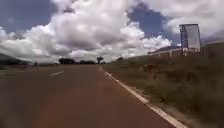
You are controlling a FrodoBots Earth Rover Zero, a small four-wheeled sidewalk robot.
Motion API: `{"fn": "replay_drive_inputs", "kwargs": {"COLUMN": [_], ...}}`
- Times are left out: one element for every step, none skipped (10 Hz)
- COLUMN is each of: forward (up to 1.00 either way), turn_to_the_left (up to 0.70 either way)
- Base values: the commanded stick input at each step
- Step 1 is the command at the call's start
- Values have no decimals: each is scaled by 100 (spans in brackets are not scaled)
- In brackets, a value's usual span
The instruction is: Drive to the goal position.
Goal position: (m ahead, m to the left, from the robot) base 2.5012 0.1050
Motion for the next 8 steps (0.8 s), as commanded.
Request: {"fn": "replay_drive_inputs", "kwargs": {"forward": [100, 100, 100, 100, 100, 100, 100, 100], "turn_to_the_left": [8, 2, 0, 0, 6, 14, 23, 32]}}
